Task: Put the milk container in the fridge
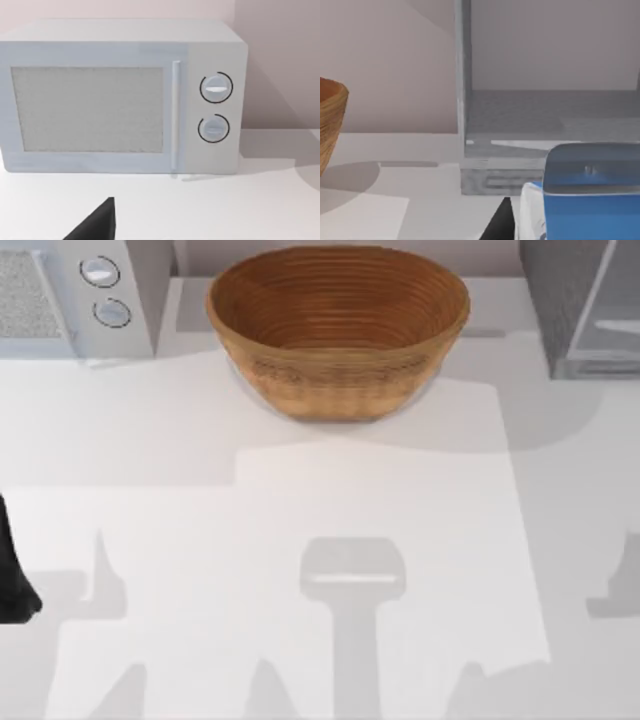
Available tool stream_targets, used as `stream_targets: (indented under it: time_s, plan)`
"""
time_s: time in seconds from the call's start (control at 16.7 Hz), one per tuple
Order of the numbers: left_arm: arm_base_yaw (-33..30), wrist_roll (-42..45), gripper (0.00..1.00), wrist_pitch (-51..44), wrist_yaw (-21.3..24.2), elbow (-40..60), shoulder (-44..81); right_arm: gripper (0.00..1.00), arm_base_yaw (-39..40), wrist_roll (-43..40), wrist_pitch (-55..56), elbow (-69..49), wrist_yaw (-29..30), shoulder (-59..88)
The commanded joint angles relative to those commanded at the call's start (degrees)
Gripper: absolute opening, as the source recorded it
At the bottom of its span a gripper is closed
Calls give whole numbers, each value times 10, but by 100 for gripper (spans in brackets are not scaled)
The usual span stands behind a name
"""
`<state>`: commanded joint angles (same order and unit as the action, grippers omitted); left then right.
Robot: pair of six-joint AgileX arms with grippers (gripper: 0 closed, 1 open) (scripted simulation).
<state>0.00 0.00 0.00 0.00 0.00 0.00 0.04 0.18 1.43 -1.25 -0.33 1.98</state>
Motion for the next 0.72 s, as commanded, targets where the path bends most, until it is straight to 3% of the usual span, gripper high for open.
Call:
stream_targets:
  time_s: [0.3, 0.72]
  plan:
    - [0, 0, 100, 0, 0, 0, 0, 0, -18, 1, 101, -83, -24, 148]
    - [0, 0, 100, 0, 0, 0, 0, 0, -71, 3, 320, -262, -69, 537]
